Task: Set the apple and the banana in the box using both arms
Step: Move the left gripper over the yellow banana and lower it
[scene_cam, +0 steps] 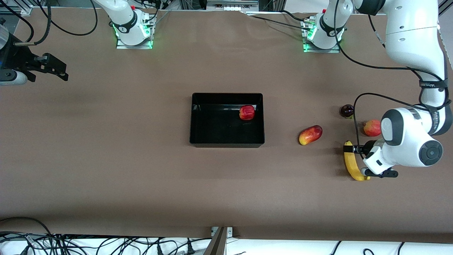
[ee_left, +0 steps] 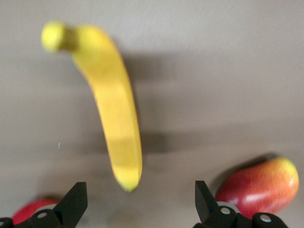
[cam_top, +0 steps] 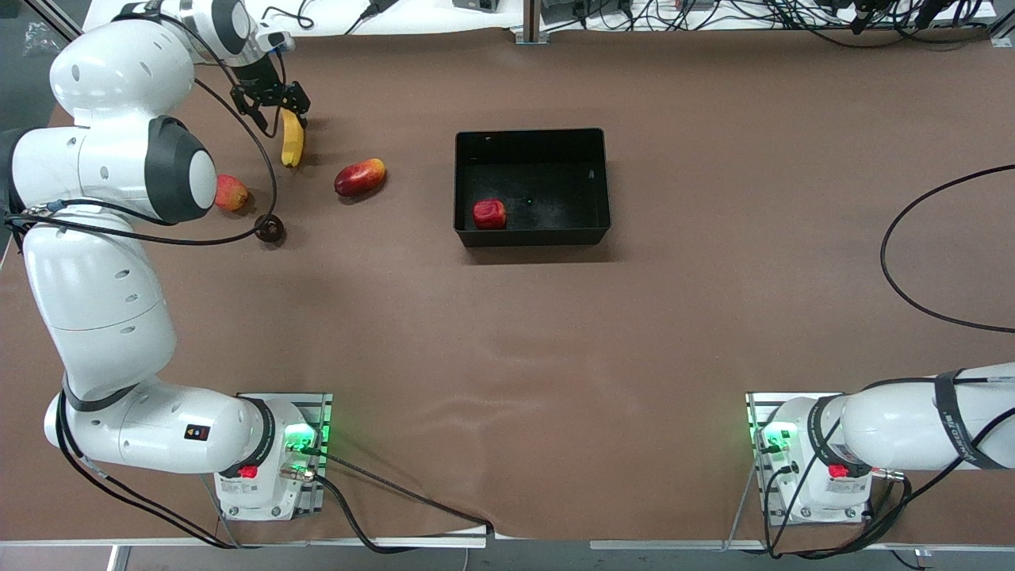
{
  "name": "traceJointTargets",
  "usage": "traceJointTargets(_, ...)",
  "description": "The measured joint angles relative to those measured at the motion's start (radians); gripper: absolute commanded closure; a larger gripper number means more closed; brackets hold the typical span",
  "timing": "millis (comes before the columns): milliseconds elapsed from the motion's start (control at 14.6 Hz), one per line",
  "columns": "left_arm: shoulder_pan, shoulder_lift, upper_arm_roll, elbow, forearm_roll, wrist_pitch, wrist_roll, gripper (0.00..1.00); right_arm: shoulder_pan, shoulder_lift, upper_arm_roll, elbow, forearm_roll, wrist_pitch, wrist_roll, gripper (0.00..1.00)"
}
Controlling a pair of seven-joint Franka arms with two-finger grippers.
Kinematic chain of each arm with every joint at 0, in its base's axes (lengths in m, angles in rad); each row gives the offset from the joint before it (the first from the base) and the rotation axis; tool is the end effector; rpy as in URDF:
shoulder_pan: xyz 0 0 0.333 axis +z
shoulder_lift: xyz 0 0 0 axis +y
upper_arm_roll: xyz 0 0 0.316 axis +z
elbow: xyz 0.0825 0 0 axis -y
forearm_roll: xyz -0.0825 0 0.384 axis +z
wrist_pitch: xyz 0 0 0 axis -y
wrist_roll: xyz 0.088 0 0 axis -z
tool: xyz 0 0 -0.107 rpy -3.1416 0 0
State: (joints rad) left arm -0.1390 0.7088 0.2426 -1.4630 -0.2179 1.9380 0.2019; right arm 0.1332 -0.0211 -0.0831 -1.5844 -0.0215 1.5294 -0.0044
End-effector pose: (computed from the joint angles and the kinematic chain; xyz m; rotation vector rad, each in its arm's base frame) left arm 0.6940 0.0297 0.2557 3.0619 -0.0581 -0.3121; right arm 0.5430 0.0243 0.6261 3.1195 0.0843 -0.0523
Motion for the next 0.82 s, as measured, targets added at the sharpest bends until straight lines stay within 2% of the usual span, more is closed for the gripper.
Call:
traceJointTargets(205, 0.001, 0.008, 0.0, -0.075, 0.0, 0.15, 0.022, 0.0, 0.0, 0.0, 0.0, 0.0, 0.0, 0.0, 0.0, 0.0)
traceJointTargets(616, -0.002, 0.017, 0.0, -0.157, 0.0, 0.29, 0.026, 0.0, 0.0, 0.0, 0.0, 0.0, 0.0, 0.0, 0.0, 0.0)
traceJointTargets(685, -0.004, 0.021, 0.0, -0.162, 0.0, 0.306, 0.026, 0.04, 0.0, 0.0, 0.0, 0.0, 0.0, 0.0, 0.0, 0.0)
traceJointTargets(753, -0.004, 0.025, 0.0, -0.165, 0.0, 0.316, 0.026, 0.25, 0.0, 0.0, 0.0, 0.0, 0.0, 0.0, 0.0, 0.0)
traceJointTargets(822, -0.003, 0.03, 0.0, -0.167, 0.0, 0.321, 0.026, 0.41, 0.0, 0.0, 0.0, 0.0, 0.0, 0.0, 0.0, 0.0)
